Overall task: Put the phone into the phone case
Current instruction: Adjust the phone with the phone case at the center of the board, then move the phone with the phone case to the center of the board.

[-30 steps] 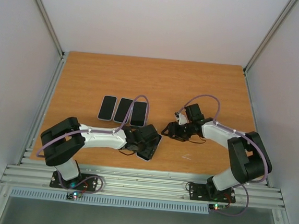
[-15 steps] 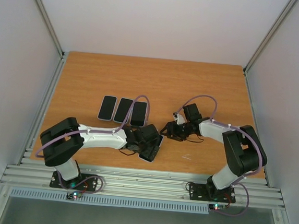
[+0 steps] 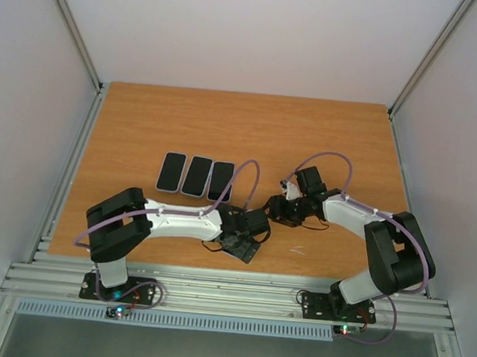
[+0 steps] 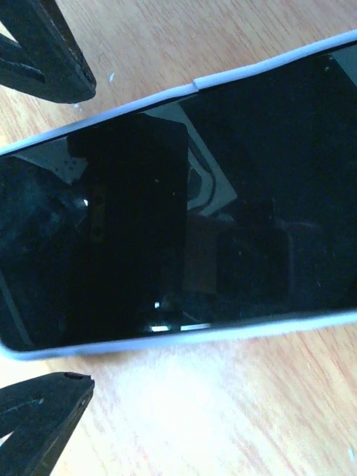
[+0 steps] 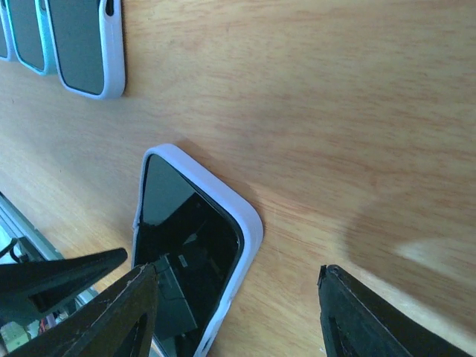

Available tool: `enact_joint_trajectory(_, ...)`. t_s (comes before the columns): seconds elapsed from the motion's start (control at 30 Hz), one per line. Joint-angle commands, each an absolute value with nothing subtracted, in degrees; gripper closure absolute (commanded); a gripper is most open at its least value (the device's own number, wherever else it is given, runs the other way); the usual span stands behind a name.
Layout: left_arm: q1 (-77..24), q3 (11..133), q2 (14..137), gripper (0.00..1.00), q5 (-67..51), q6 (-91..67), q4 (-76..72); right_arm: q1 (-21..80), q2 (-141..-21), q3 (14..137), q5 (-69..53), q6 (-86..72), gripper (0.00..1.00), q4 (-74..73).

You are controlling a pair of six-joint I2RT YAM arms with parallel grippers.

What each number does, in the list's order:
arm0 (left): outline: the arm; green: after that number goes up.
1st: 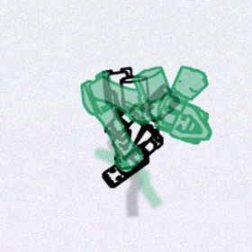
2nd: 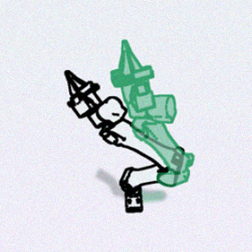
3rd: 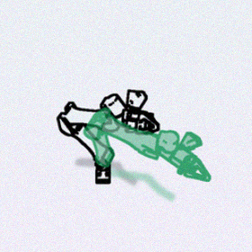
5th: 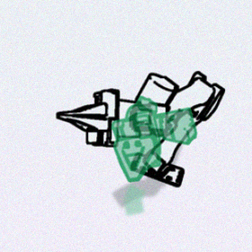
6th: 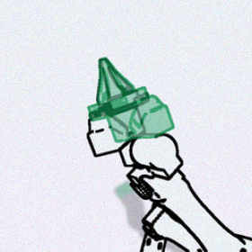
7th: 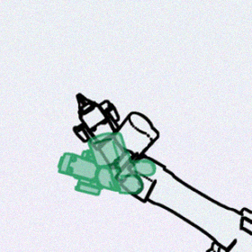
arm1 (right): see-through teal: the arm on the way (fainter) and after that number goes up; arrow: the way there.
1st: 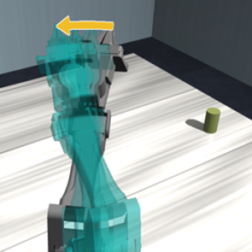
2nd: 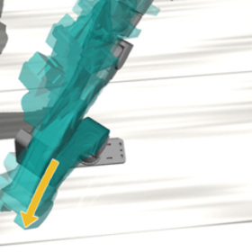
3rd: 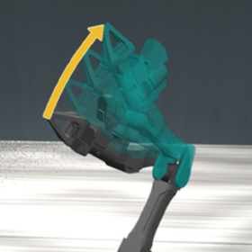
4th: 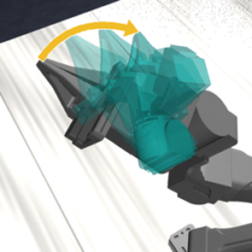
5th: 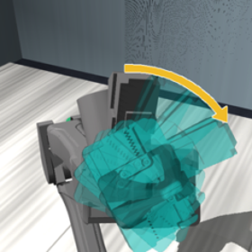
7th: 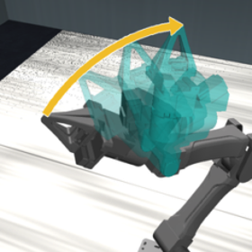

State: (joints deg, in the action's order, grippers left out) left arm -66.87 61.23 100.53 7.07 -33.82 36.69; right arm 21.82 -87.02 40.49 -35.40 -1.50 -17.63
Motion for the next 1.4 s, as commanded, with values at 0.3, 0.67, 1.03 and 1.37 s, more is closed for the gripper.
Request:
enact_joint_trajectory(0.3, -67.1, 66.1, 109.2, 0.02, 10.3, -35.4, 43.0, 21.6, -85.1, 39.2, -34.6, 0.9, 0.39, -18.8)
enact_joint_trajectory(0.67, -67.0, 63.1, 107.8, 0.22, 11.5, -36.6, 41.1, 21.6, -86.7, 39.6, -36.1, 0.3, 0.39, -16.9)
enact_joint_trajectory(1.03, -64.8, 52.2, 94.3, 0.28, 7.5, -37.4, 27.6, 21.6, -90.9, 40.1, -41.4, -2.4, 0.41, -12.4)
enact_joint_trajectory(1.37, -63.8, 50.1, 93.9, 0.28, 3.2, -38.1, 23.4, 21.7, -96.6, 39.7, -46.1, -4.3, 0.47, -5.8)
